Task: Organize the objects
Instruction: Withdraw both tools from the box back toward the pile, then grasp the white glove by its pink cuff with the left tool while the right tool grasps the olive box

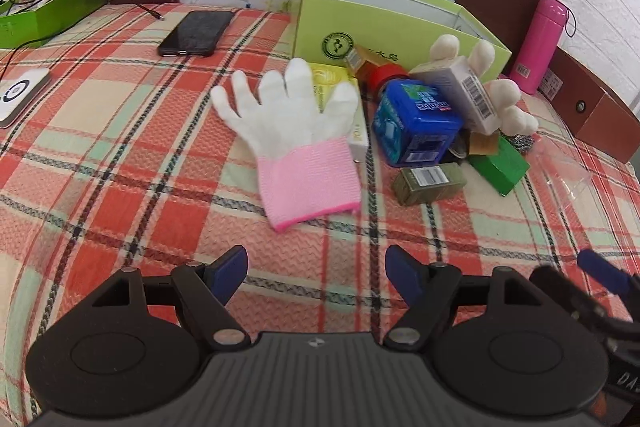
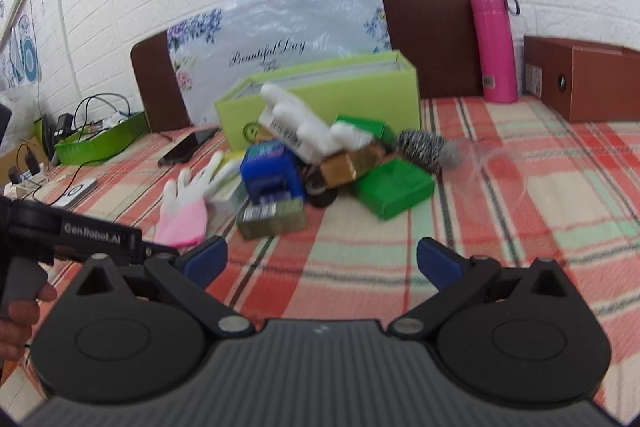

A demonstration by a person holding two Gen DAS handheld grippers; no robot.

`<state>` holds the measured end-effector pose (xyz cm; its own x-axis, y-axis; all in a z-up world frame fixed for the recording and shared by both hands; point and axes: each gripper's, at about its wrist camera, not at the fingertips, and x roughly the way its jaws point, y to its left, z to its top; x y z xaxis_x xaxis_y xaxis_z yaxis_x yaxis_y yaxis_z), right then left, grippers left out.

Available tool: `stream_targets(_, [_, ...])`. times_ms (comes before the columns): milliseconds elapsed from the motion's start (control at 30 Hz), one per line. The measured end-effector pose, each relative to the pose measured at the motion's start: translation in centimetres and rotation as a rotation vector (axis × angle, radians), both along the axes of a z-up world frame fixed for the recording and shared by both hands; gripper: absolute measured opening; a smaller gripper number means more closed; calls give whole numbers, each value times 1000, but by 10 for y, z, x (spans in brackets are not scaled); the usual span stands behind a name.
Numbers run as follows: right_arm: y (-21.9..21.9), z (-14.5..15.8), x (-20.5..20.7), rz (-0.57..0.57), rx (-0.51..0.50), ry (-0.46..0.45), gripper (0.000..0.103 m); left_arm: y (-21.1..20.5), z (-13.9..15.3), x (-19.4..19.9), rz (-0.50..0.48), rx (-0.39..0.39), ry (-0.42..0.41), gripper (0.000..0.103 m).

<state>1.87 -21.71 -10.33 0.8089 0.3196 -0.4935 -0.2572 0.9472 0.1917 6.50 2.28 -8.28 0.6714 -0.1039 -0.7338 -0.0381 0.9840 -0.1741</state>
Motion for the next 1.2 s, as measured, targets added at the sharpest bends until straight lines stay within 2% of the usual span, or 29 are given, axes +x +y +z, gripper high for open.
stream_targets(133, [6, 2, 2, 1, -24, -9, 103, 9, 1, 20, 86, 38, -46, 79])
stream_targets(200, [6, 4, 4, -6, -19, -10, 103, 14, 2, 35, 114, 6, -47, 79])
stream_targets(300, [5, 5, 7, -9, -28, -3, 103, 14, 2, 57, 111, -36, -63, 81])
stream_targets(400, [6, 2, 11, -7, -30, 14, 103, 15, -5, 75, 128, -37, -62, 82])
stream_targets(467, [9, 1, 14, 1, -40, 21, 103, 16, -13, 84, 111, -41, -33, 82])
stream_targets(533, [13, 2, 19, 11, -52, 20, 103, 19, -16, 83, 75, -39, -53, 82])
stream_targets(567, [16, 2, 22, 18, -56, 20, 103, 21, -16, 81, 62, -39, -61, 68])
stream_targets(600, [18, 3, 26, 22, -58, 20, 103, 23, -16, 79, 57, -41, -55, 43])
stream_targets(667, [25, 3, 36, 40, -62, 26, 103, 30, -15, 73, 50, -31, -41, 20])
stream_targets(700, [28, 3, 42, 50, -67, 31, 103, 35, -14, 70, 40, -46, -31, 13])
stream_targets(800, [42, 1, 60, 85, -87, 46, 101, 46, -12, 53, 5, -91, -5, 12])
stream_targets(900, [55, -4, 80, 121, -96, 77, 99, 44, -11, 34, -61, -80, 5, 12])
stream_targets(1033, [71, -12, 103, 141, -97, 110, 96, 42, -10, 20, -98, -93, 16, 12])
stream_targets(1100, [75, -17, 109, 147, -100, 130, 87, 41, -10, 19, -103, -99, 17, 12])
stream_targets(1133, [75, -18, 110, 155, -98, 143, 73, 39, -9, 19, -106, -94, 15, 12])
stream_targets(1167, [74, -20, 109, 154, -96, 150, 62, 38, -9, 19, -108, -88, 15, 12])
stream_targets(1200, [72, -21, 106, 155, -93, 148, 62, 37, -9, 20, -110, -85, 18, 13])
